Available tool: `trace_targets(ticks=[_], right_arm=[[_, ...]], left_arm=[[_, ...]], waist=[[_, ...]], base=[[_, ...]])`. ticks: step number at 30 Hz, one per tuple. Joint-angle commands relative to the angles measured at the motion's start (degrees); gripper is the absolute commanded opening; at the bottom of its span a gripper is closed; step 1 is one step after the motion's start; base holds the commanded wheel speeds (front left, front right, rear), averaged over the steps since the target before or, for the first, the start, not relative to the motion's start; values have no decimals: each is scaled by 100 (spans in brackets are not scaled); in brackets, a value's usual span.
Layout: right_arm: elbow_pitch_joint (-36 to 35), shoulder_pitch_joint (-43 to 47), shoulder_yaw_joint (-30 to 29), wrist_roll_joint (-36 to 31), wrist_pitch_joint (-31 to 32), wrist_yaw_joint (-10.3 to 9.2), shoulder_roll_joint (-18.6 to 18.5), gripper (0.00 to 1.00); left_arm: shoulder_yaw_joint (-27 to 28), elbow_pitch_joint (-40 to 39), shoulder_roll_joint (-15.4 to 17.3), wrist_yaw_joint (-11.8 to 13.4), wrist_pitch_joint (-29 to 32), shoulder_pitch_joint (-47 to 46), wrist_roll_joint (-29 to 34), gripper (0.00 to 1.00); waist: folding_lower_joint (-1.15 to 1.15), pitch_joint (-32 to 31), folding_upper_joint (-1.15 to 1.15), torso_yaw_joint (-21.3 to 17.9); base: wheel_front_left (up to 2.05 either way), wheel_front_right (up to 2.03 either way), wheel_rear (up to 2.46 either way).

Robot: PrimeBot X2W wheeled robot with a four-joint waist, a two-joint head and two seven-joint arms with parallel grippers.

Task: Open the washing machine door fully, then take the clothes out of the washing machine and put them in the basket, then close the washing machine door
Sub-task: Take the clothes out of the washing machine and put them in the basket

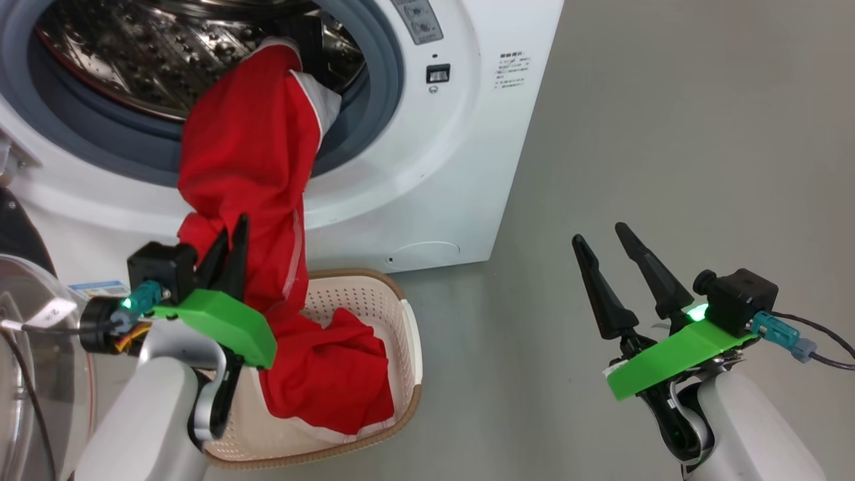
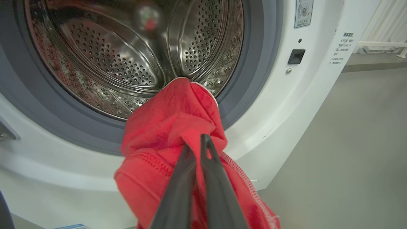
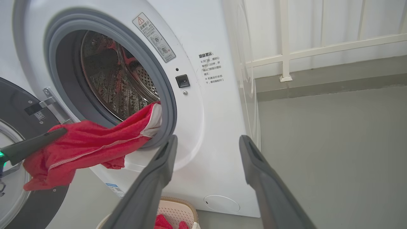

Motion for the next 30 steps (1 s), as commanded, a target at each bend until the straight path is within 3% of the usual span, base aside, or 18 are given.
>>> trace_targets(ticks=[1,9,30], right_arm=[[-159,-29,131,40,-68,9,-4,100],[-193,-114,111,26,-68,9,21,100],[-197,-356,148,-30,-68,9,90,100]], left_arm=[[179,-127,190,39,-17,-89,-20,0],[182,747,67,-115,-211,-201,-174,0],[98,4231,-439,-703,-861,-1426,-341,0]], waist=[[0,48,0,-29],[0,273,0,-188],[0,698,0,-481]], base=[[0,0,0],[0,0,0],[0,0,0]])
